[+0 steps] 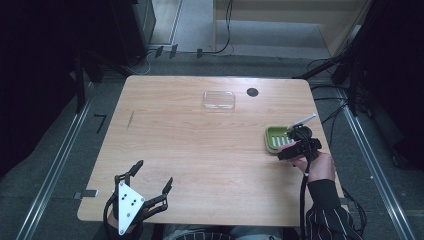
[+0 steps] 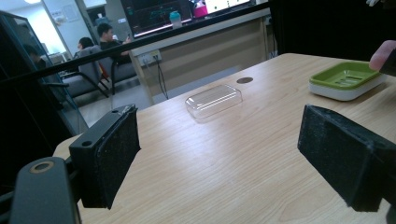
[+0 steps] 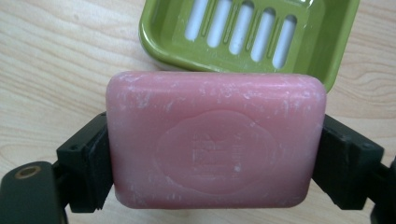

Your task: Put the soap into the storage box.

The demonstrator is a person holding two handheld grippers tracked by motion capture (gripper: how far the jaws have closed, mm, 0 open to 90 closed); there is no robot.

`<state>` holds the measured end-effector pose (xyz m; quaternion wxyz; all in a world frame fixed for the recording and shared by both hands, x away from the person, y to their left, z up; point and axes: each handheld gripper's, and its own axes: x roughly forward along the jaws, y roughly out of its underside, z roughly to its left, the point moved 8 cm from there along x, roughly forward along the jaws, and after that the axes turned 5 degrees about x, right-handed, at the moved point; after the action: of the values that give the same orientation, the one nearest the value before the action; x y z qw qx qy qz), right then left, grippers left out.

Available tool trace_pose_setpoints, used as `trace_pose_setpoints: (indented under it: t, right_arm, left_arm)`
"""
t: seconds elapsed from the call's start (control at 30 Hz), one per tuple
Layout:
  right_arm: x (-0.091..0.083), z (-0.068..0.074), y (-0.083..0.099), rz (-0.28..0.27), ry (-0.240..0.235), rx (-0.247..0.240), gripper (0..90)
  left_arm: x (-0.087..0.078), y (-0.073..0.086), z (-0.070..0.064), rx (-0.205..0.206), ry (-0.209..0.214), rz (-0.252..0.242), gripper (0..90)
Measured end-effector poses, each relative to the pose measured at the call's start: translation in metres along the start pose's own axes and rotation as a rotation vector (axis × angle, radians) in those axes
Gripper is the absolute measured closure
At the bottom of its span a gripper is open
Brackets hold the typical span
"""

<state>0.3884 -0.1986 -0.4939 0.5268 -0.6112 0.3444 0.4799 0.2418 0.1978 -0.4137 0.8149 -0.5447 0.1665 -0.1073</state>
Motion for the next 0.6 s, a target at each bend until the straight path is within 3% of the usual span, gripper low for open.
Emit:
trace_pose_setpoints:
  t: [0.6]
  right_arm:
    - [0.002, -0.005, -0.021, -0.035, -0.016, 0.034, 14.0]
  left_arm:
    - [0.000, 0.000, 0.000, 0.003, 0.002, 0.002, 13.1]
